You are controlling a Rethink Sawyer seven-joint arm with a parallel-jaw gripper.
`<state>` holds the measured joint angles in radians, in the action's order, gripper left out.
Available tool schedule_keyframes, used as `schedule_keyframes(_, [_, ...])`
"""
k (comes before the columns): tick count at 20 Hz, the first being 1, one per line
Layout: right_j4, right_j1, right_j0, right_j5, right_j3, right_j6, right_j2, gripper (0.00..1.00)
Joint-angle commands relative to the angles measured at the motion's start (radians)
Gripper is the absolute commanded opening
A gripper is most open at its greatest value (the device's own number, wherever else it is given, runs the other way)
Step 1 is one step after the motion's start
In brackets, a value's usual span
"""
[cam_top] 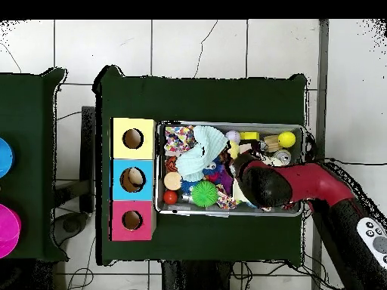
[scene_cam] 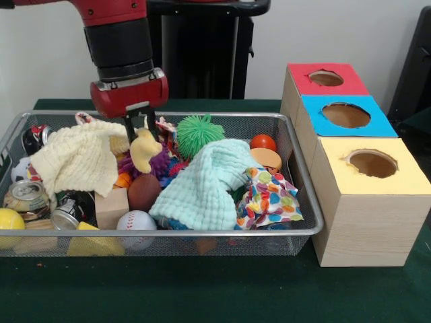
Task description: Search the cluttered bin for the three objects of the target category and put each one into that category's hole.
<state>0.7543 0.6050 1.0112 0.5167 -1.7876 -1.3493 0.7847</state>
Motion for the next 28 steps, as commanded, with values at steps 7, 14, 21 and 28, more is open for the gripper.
schedule_keyframes(7, [-0.192, -0.005, 0.012, -0.006, -0.123, -0.103, 0.017, 0.00])
schedule_keyframes(14, [-0.210, 0.017, -0.028, -0.057, -0.154, -0.151, -0.016, 0.00])
schedule_keyframes(21, [-0.271, 0.084, -0.061, -0.092, -0.231, -0.212, -0.015, 0.00])
schedule_keyframes(28, [-0.400, 0.209, -0.107, -0.088, -0.306, -0.253, -0.002, 0.00])
